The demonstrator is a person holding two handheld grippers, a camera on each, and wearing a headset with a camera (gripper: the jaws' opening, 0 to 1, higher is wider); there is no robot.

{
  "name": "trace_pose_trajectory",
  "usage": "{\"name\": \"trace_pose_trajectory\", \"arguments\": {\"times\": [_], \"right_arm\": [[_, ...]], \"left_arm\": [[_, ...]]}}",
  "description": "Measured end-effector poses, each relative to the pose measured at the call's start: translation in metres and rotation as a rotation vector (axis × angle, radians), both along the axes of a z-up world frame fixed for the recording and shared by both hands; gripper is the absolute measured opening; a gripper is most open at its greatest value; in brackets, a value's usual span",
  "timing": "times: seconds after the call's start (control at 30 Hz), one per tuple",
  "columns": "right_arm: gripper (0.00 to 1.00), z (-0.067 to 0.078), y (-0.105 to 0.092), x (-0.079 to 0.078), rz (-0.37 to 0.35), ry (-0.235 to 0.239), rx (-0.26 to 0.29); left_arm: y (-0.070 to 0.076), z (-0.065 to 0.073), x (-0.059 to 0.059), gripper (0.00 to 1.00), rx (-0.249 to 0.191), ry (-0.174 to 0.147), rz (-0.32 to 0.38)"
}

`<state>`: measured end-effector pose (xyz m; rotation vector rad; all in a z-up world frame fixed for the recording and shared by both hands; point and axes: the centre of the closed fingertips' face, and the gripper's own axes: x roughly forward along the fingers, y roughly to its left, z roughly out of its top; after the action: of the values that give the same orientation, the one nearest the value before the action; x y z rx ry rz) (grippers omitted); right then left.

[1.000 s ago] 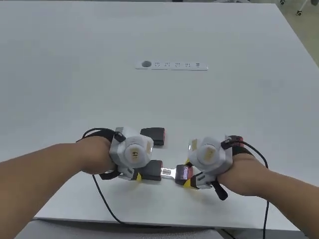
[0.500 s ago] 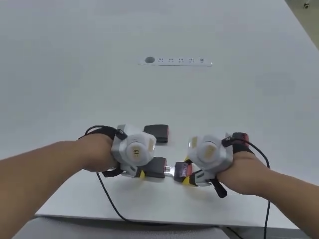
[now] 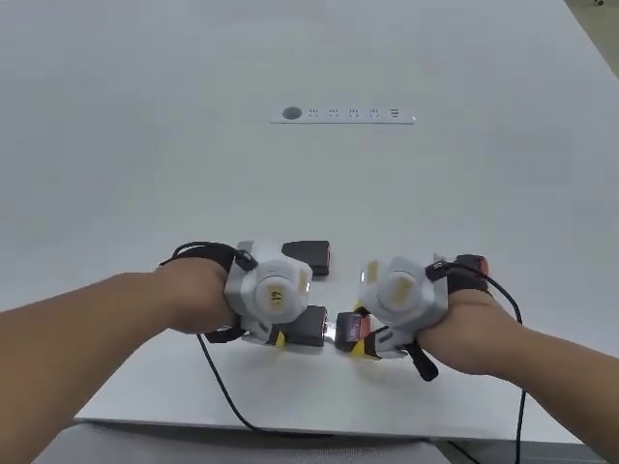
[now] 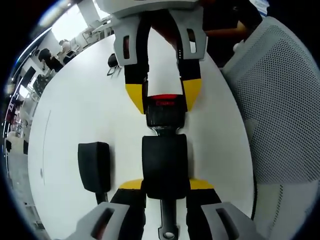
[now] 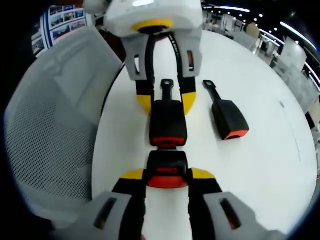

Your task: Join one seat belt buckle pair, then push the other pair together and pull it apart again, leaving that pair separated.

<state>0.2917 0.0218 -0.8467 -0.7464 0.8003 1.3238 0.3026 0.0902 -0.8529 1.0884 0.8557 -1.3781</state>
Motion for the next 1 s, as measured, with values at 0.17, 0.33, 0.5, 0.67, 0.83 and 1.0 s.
{"name": "trace_pose_trajectory", "arguments": {"times": [0.17, 0.33, 0.5, 0.67, 0.83, 1.0], "right_arm": [[0.30, -0.0002, 0.0024, 0.0028, -0.002, 0.005, 0.003], [0.30, 0.0010, 0.0053, 0.0012, -0.024, 0.016, 0.023], [0.30, 0.0014, 0.0057, 0.0015, -0.022, 0.016, 0.017], [0.30, 0.0013, 0.0042, 0.0020, -0.011, 0.003, 0.015], [0.30, -0.0004, 0.0009, 0.0011, 0.002, 0.003, 0.023], [0.30, -0.0008, 0.0011, 0.0016, 0.009, -0.002, 0.016]], "left_arm": [[0.0009, -0.0002, 0.0004, 0.31, -0.012, 0.003, 0.008], [0.0030, 0.0000, 0.0009, 0.31, -0.046, 0.004, 0.031], [0.0016, -0.0006, 0.0008, 0.31, -0.044, 0.005, 0.028], [0.0026, -0.0006, 0.0013, 0.31, -0.053, 0.012, 0.026], [0.0040, 0.0000, 0.0027, 0.30, -0.063, 0.017, 0.029], [0.0040, 0.0002, 0.0022, 0.30, -0.062, 0.032, 0.038]]}}
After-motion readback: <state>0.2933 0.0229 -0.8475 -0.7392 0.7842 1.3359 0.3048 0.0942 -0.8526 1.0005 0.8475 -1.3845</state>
